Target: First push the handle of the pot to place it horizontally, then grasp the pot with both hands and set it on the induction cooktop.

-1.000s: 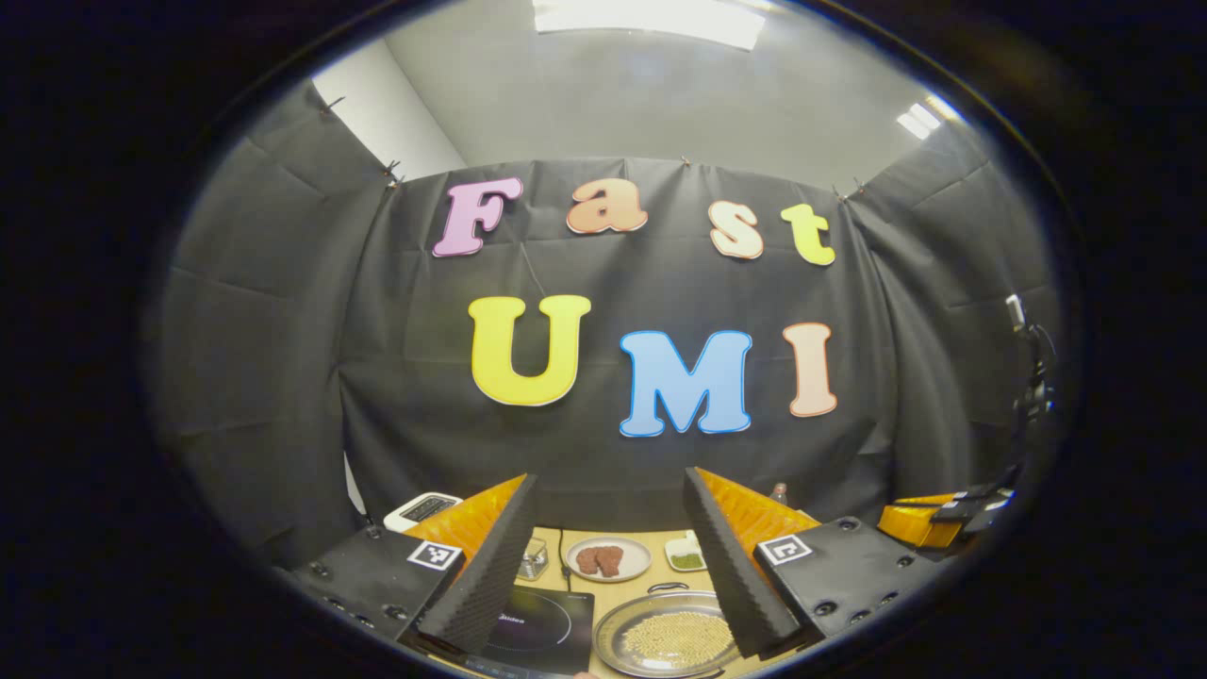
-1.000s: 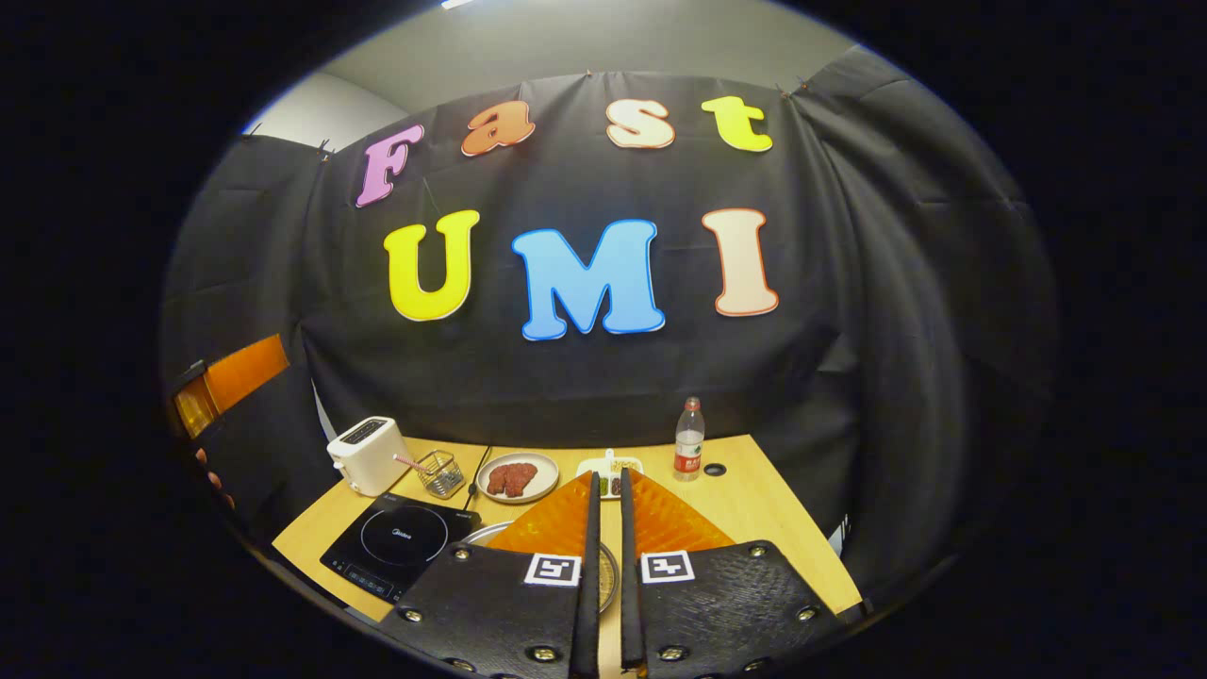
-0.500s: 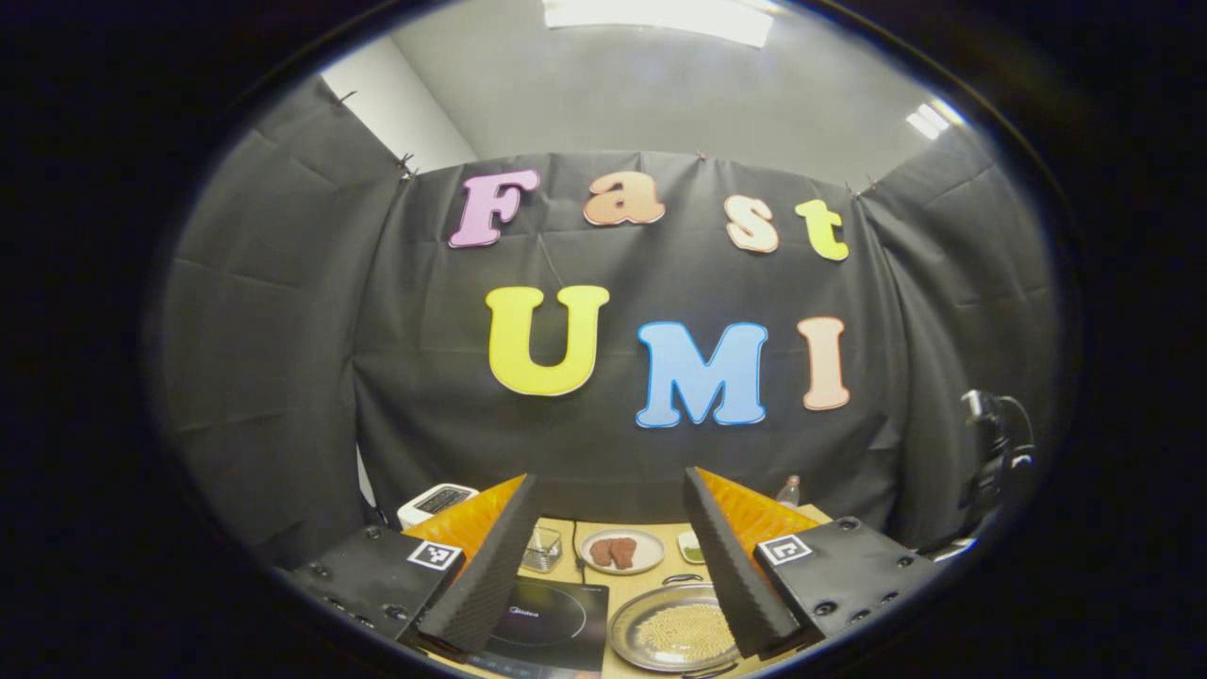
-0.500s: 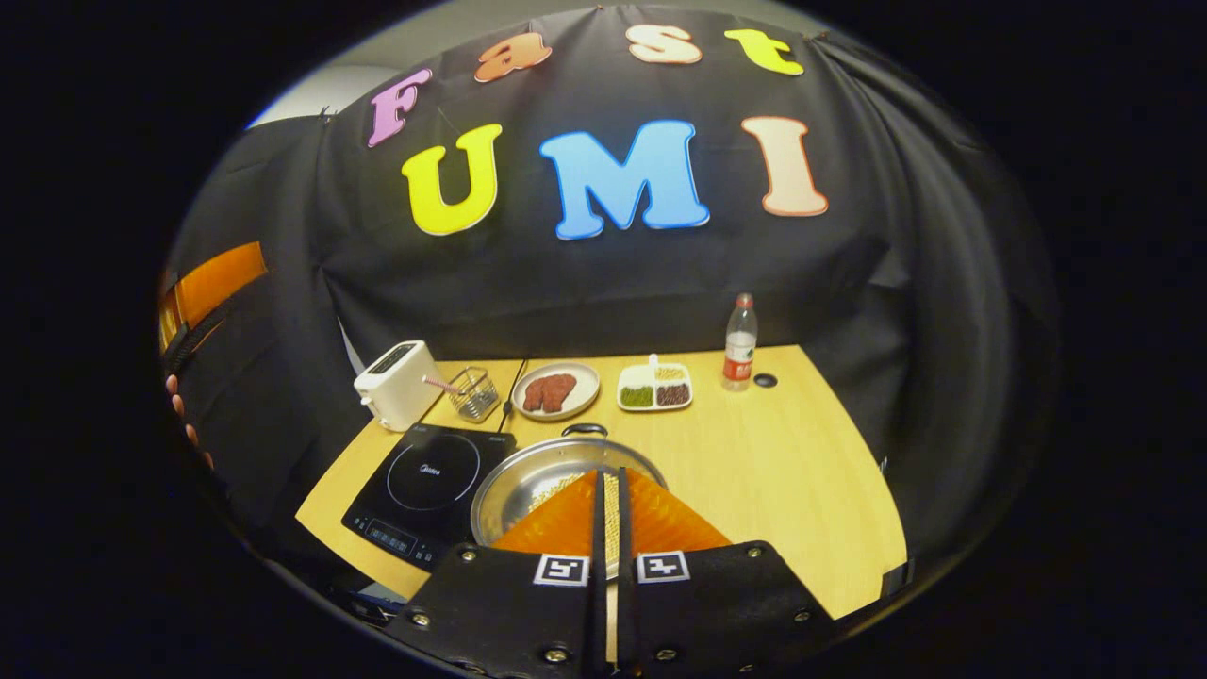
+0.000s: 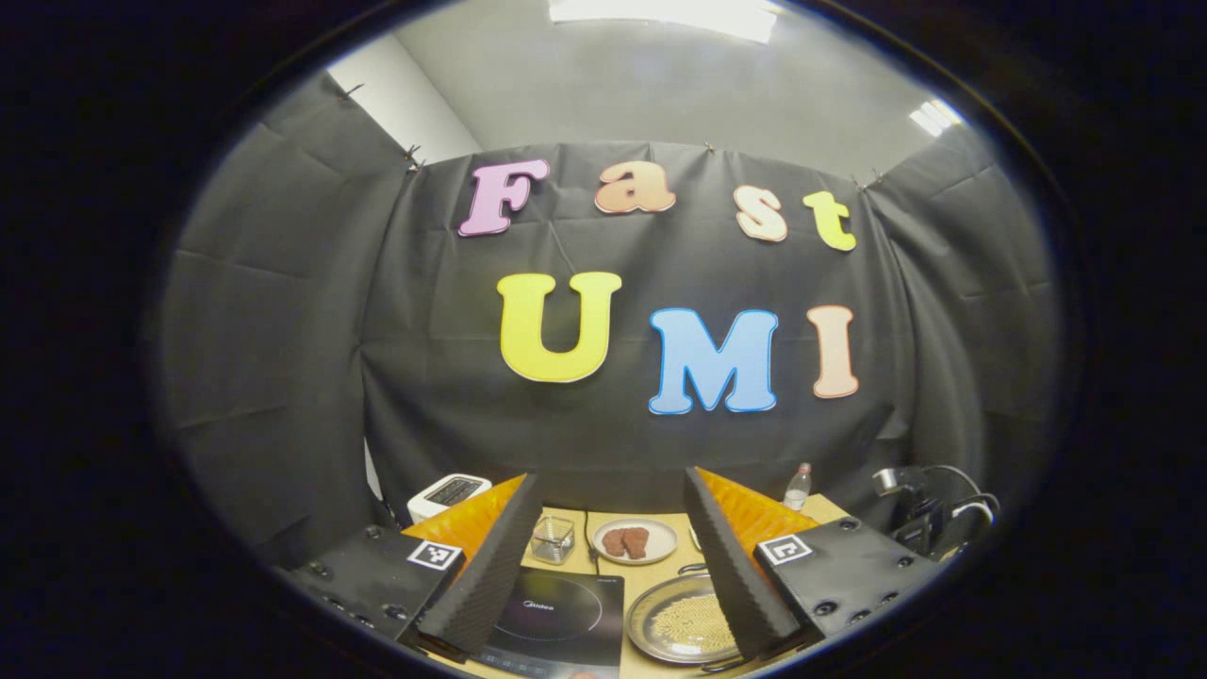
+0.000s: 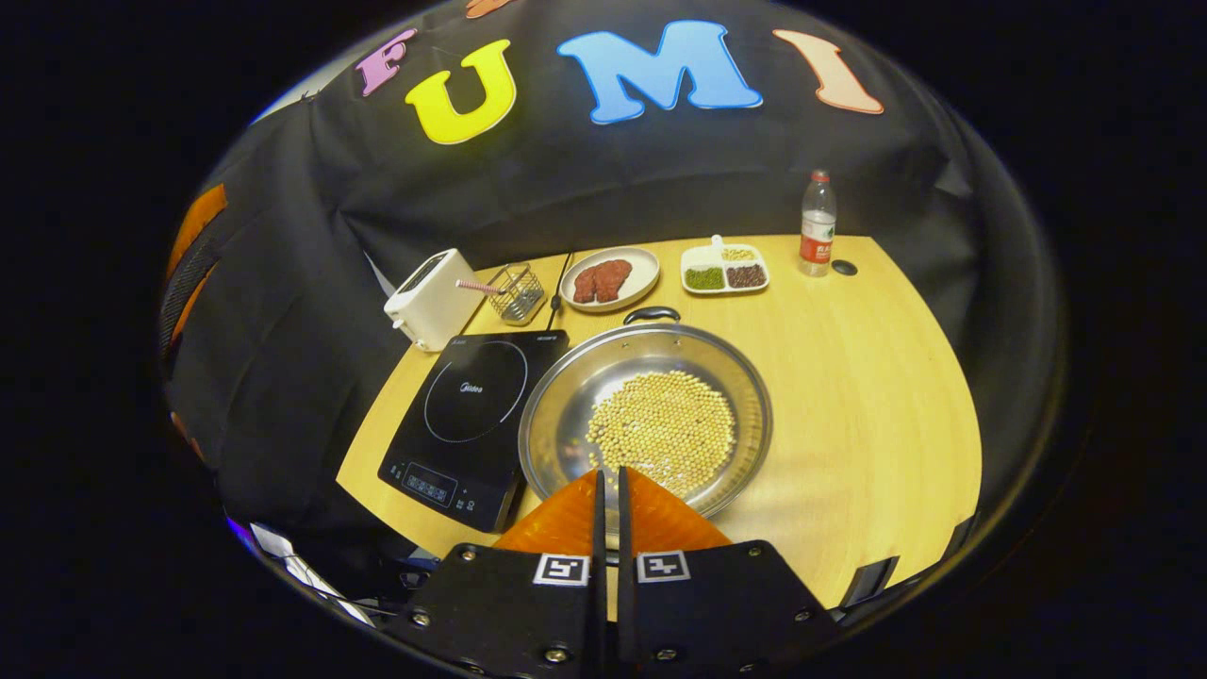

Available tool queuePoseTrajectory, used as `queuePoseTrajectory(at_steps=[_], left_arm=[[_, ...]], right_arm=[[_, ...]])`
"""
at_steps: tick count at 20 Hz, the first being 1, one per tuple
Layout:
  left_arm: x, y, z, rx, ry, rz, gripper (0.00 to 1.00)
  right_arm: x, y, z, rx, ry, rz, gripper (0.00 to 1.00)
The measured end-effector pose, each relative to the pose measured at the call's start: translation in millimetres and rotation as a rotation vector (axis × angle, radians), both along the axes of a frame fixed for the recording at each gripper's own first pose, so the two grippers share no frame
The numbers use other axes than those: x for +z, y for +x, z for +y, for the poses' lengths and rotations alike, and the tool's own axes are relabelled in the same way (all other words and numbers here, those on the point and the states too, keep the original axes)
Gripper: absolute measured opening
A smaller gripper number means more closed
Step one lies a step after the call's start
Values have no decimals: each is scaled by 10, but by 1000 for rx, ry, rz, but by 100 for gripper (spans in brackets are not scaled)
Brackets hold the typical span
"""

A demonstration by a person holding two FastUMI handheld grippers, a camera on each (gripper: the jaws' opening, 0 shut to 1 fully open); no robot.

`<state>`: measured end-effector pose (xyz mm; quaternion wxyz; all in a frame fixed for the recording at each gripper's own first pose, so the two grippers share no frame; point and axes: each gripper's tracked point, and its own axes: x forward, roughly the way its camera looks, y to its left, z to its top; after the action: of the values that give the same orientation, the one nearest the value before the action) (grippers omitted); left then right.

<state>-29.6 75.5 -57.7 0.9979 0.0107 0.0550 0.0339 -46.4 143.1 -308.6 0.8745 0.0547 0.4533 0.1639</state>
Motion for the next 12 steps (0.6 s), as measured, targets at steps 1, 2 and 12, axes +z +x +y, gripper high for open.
queuePoseTrajectory(at_steps=[1,2,12], left_arm=[[9,-5,25,0,-1,0,94],[-9,6,55,0,0,0,98],[-107,51,303,46,15,31,98]], right_arm=[[-63,-10,60,8,7,21,5],[-130,-45,127,16,12,44,5],[-715,-392,521,94,32,237,4]])
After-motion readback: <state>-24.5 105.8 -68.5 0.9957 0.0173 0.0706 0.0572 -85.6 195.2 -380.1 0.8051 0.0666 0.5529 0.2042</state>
